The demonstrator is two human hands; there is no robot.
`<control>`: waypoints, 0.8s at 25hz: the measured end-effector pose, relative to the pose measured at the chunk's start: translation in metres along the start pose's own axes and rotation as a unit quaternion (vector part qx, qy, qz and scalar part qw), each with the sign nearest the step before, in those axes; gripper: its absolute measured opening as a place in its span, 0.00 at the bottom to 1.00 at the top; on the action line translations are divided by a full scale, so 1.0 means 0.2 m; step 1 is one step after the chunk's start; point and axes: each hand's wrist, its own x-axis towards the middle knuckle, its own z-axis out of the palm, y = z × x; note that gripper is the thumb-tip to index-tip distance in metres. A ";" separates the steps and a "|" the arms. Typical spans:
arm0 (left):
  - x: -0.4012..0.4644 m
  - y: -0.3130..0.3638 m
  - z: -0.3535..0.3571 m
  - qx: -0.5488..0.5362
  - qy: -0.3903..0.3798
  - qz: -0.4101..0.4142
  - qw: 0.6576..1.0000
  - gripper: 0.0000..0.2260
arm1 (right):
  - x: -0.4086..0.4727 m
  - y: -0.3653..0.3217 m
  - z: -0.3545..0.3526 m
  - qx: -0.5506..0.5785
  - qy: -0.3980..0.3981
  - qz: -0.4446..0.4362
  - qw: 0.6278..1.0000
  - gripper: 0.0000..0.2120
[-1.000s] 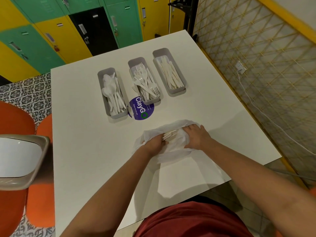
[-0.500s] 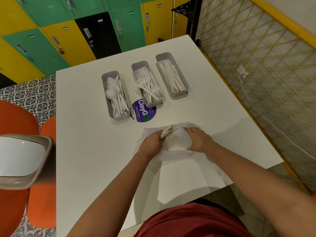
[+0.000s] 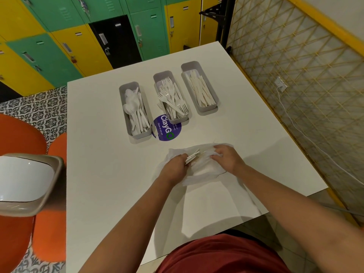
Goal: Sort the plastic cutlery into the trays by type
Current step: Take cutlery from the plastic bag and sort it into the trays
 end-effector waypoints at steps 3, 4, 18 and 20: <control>-0.01 0.01 0.00 -0.048 0.051 -0.043 0.997 0.09 | 0.00 0.00 0.02 -0.012 0.022 0.007 1.000 0.13; -0.02 0.01 -0.01 -0.075 0.076 -0.045 0.993 0.09 | 0.00 0.00 0.02 -0.022 0.024 0.005 0.999 0.12; -0.01 0.10 -0.14 -0.197 -0.046 -0.013 0.979 0.13 | 0.02 -0.11 -0.11 -0.076 0.000 0.001 0.997 0.36; -0.01 0.08 -0.13 -0.167 -0.084 -0.014 0.982 0.16 | 0.03 -0.12 -0.12 -0.065 0.009 0.007 0.998 0.39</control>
